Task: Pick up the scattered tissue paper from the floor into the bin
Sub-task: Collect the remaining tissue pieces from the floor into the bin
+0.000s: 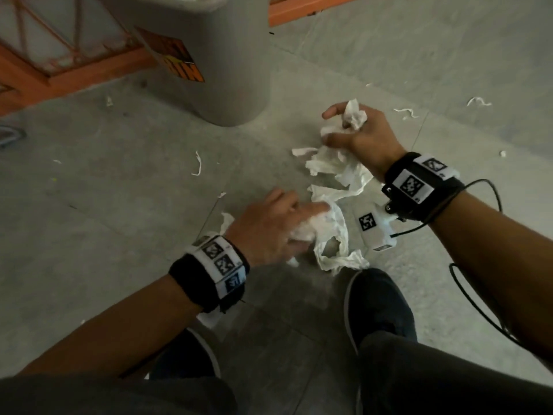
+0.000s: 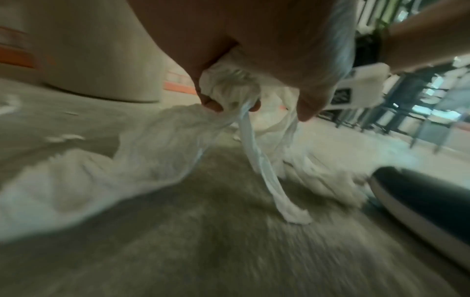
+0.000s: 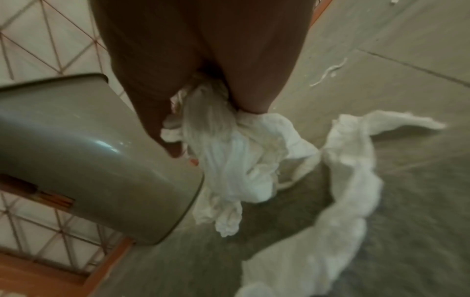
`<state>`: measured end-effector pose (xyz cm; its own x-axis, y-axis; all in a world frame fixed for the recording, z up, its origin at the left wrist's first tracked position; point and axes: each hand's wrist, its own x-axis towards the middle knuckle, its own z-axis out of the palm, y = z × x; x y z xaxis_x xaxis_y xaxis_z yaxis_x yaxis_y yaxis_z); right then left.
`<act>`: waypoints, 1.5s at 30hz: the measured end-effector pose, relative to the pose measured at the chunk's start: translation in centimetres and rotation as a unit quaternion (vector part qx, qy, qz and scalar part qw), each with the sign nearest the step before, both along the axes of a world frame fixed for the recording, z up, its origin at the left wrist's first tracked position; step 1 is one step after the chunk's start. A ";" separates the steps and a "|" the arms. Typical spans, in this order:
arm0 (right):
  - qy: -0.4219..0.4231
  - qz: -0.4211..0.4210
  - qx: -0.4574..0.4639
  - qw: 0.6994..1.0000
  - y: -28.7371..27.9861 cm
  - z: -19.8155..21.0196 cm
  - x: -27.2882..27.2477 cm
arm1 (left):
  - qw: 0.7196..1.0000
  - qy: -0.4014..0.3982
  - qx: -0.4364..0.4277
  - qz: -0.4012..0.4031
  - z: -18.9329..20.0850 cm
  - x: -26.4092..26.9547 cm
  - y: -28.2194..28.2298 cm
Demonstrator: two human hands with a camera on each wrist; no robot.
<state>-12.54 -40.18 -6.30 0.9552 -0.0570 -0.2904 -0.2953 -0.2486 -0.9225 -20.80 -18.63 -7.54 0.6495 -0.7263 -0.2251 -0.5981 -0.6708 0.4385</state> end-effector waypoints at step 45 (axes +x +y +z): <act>0.067 0.036 -0.181 0.981 0.7 1.6 -4.6 | 0.946 0.029 -0.146 0.287 2.2 4.0 3.9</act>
